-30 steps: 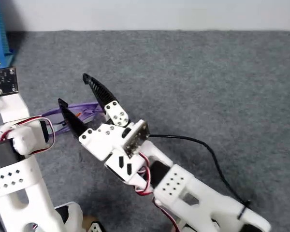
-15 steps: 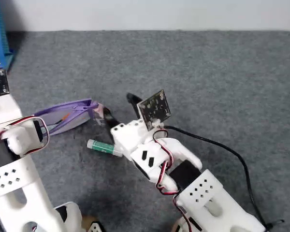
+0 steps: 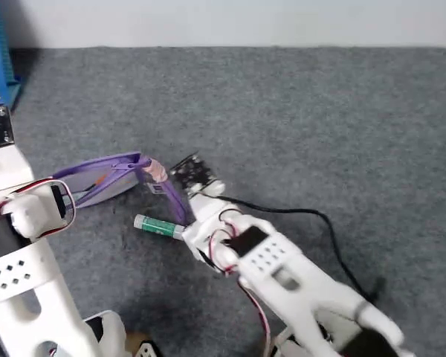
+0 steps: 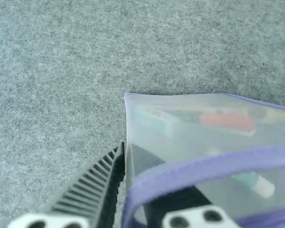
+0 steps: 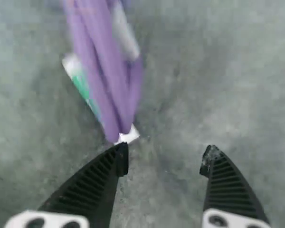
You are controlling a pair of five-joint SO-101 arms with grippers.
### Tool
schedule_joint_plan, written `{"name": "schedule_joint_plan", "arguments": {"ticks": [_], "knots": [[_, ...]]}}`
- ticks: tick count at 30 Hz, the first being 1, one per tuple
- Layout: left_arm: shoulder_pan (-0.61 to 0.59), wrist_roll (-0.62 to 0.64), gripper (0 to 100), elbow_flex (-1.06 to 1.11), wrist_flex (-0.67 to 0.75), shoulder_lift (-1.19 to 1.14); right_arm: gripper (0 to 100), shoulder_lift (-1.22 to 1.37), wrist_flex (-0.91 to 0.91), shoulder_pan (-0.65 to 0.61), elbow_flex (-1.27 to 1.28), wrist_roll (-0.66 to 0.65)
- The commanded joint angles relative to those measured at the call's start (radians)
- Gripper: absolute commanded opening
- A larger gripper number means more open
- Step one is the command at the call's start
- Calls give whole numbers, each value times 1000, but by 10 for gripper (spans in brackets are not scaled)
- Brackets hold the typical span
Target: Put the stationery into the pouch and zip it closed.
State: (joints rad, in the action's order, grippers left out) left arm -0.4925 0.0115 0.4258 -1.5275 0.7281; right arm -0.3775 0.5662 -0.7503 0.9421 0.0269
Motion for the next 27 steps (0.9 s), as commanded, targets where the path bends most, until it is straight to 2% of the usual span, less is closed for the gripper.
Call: {"name": "schedule_joint_plan", "arguments": {"ticks": [1, 6, 11, 14, 17, 20, 22, 27], "knots": [[-11, -6, 13, 4, 23, 12, 241, 137, -117, -45, -41, -43], [-11, -6, 13, 13, 28, 12, 241, 246, -242, -91, -52, -48], [-11, -6, 13, 19, 31, 12, 240, 354, -246, -82, -143, -44], [-11, -6, 13, 21, 31, 12, 177, 386, -174, -76, -199, -43], [-11, -6, 13, 21, 31, 12, 7, 383, -140, -73, -213, -48], [-11, -8, 13, 21, 31, 12, 40, 380, -107, -53, -207, -48], [-11, -8, 13, 21, 31, 12, 4, 371, -88, -36, -207, -49], [-11, -8, 13, 21, 31, 12, 8, 257, 22, 25, -193, -49]]}}
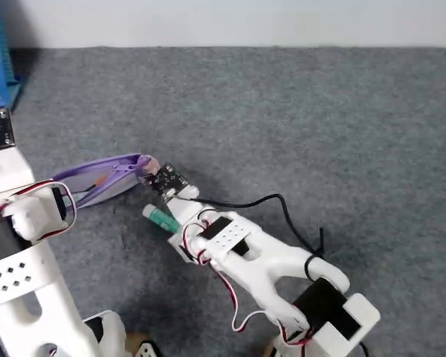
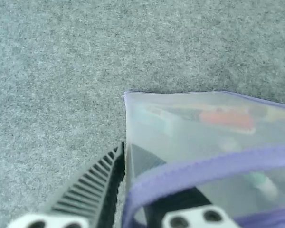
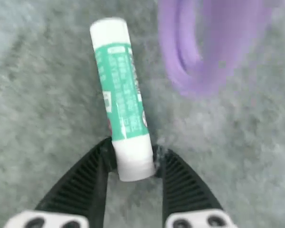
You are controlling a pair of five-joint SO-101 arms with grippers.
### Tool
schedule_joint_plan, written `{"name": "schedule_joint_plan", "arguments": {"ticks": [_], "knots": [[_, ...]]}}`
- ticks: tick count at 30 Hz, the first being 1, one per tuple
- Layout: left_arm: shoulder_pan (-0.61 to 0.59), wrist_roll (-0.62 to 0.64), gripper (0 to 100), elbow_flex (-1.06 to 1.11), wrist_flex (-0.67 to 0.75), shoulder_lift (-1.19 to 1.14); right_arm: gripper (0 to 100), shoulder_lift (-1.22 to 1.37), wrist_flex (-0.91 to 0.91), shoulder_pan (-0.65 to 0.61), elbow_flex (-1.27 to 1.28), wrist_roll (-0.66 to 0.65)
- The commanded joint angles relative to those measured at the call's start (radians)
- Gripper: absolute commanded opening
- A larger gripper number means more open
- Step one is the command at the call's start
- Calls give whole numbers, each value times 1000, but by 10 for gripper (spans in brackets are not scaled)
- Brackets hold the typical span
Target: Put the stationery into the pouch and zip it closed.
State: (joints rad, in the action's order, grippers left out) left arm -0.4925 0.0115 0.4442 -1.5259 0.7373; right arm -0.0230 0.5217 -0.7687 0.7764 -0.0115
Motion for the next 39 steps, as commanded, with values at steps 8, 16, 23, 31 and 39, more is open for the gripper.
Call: {"name": "schedule_joint_plan", "arguments": {"ticks": [8, 16, 23, 31, 39], "knots": [[-11, -8, 13, 2, 26, 3, 8, -386, 286, 134, 46, -71], [-11, -8, 13, 2, 25, 3, 12, -553, 364, 343, 199, -241], [-11, -8, 13, 2, 25, 3, 72, -556, 461, 407, 209, -298], [-11, -8, 13, 15, 29, 3, 154, -558, 437, 332, 184, -285], [-11, -11, 13, 18, 29, 3, 158, -553, 372, 282, 147, -285]]}}
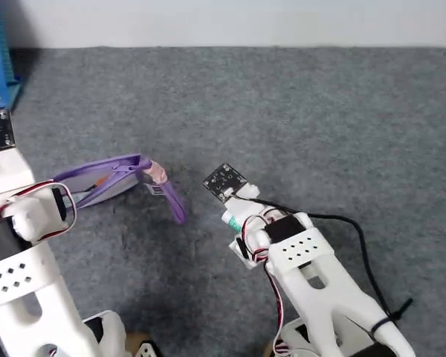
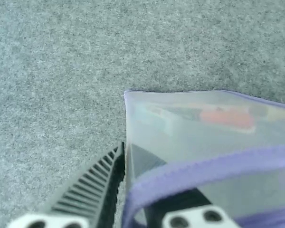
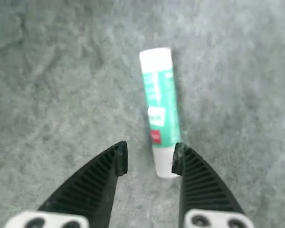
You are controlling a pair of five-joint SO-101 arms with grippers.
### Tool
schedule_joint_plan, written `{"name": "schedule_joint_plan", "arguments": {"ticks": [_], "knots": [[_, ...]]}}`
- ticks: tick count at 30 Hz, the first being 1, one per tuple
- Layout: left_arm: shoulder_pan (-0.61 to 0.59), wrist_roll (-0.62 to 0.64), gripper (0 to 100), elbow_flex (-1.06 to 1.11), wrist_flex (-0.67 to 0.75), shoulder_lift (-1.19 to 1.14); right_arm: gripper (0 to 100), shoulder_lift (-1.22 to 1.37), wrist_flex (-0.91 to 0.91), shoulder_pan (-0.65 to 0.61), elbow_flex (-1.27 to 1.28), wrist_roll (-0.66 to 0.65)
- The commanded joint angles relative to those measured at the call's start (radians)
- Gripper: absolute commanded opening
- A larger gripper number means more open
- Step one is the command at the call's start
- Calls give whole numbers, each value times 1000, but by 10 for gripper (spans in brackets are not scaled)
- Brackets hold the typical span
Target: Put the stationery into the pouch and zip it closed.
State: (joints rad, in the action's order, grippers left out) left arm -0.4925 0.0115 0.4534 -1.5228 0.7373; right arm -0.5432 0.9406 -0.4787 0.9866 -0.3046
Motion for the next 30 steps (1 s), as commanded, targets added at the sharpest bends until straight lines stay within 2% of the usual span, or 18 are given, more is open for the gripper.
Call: {"name": "schedule_joint_plan", "arguments": {"ticks": [1, 6, 15, 17, 19, 20, 22, 25, 30], "knots": [[-11, -11, 13, 8, 26, 3, 158, -25, -67, -8, -63, 8], [-11, -11, 13, 8, 26, 3, 156, 116, -137, -35, -100, 0], [-11, -11, 13, 8, 26, 3, 153, 493, -137, -33, -370, 6], [-11, -11, 13, 10, 26, 3, 118, 547, -136, -33, -408, 2], [-11, -11, 13, 10, 26, 3, 26, 576, -136, -33, -434, 2], [-11, -11, 13, 10, 26, 3, 0, 578, -136, -33, -440, 0], [-11, -11, 13, 10, 26, 3, 28, 565, -133, -30, -440, 0], [-11, -11, 13, 10, 26, 3, 9, 506, -91, -22, -442, 0], [-11, -11, 13, 10, 26, 3, 7, 285, 33, -22, -443, 2]]}}
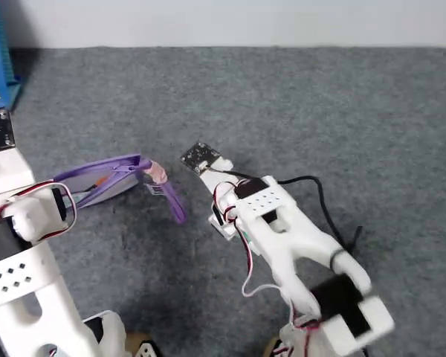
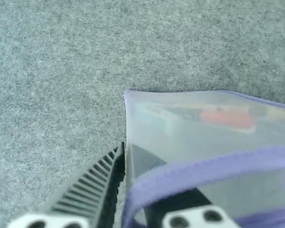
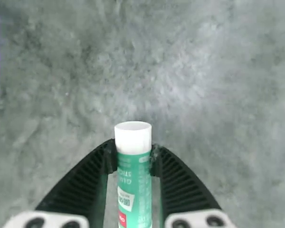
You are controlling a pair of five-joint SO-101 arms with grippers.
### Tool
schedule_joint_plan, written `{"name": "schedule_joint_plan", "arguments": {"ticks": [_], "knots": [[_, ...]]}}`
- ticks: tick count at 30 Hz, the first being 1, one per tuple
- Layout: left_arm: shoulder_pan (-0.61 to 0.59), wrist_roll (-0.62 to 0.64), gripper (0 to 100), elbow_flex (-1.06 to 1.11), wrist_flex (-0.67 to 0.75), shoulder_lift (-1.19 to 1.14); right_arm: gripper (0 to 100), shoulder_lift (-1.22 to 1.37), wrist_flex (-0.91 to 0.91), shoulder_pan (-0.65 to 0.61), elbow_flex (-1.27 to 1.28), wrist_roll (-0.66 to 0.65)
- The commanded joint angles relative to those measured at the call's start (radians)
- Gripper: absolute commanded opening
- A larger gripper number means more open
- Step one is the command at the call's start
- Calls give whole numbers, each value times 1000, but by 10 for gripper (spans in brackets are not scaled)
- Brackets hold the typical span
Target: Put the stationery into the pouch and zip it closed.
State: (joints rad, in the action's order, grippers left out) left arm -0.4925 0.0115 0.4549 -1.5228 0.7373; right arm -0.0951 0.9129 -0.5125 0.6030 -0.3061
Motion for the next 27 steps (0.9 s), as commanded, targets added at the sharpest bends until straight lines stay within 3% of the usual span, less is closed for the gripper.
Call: {"name": "schedule_joint_plan", "arguments": {"ticks": [1, 8, 12, 27], "knots": [[-11, -11, 13, 8, 26, 3, 7, -220, 79, 10, -60, 8], [-6, -9, 13, 16, 26, 3, 7, -581, 90, -42, -61, 14], [-6, -9, 13, 18, 26, 3, 7, -728, 42, -143, -63, 101], [-5, -8, 13, 16, 26, 3, 7, -789, -624, -349, -55, 265]]}}
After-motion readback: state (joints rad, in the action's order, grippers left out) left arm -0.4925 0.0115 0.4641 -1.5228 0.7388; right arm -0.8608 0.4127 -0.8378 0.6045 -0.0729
